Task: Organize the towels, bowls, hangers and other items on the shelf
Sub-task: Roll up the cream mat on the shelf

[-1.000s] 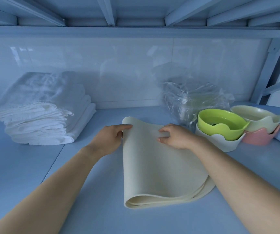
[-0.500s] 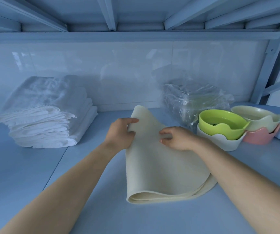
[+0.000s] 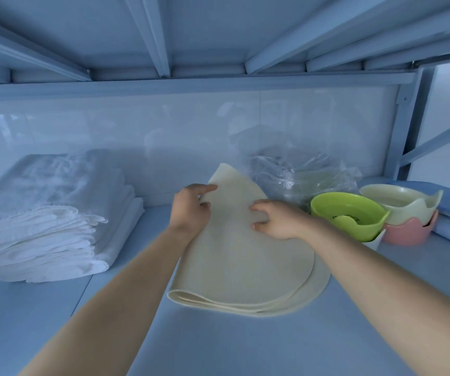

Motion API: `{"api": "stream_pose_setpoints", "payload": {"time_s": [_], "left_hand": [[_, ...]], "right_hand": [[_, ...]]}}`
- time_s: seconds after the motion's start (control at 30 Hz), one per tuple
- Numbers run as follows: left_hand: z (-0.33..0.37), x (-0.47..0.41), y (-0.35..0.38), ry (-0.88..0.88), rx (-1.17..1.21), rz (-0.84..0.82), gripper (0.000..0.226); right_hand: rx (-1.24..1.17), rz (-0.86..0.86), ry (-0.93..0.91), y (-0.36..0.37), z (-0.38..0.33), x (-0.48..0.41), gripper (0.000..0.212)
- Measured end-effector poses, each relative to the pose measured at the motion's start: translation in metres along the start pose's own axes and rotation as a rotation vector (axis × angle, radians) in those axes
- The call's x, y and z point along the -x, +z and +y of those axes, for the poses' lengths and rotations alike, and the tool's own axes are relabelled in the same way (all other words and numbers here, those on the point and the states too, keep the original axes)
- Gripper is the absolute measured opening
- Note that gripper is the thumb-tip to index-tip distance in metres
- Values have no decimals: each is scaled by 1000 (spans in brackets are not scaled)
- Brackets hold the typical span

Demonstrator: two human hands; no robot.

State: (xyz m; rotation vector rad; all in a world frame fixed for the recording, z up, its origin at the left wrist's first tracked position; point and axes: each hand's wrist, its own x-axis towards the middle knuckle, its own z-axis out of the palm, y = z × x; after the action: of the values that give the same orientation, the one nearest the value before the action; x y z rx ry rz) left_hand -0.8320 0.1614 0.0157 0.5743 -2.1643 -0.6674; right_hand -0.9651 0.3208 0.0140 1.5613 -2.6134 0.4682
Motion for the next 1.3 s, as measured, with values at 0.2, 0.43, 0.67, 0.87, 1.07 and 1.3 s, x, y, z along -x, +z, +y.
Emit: {"api": "stream_pose_setpoints", "payload": {"time_s": [0.2, 0.43, 0.67, 0.87, 1.07, 1.3], "left_hand": [[-21, 3, 9, -60, -67, -6, 47], [-12, -11, -6, -19, -98, -41, 48], [-22, -7, -13, -49, -185, -85, 49], [-32, 9, -20, -114, -179, -96, 50], [-34, 21, -25, -158, -165, -106, 50], [-36, 40, -16, -199, -341, -233, 41]], "right_hand": [[-58, -56, -31, 11, 2, 4, 49], [-105, -49, -1, 24, 19, 23, 46], [-71, -63, 15, 30, 18, 28, 55], [-22, -50, 60, 30, 18, 33, 64], [-16, -30, 14, 27, 26, 41, 58], [-35, 18, -3, 28, 30, 45, 47]]}}
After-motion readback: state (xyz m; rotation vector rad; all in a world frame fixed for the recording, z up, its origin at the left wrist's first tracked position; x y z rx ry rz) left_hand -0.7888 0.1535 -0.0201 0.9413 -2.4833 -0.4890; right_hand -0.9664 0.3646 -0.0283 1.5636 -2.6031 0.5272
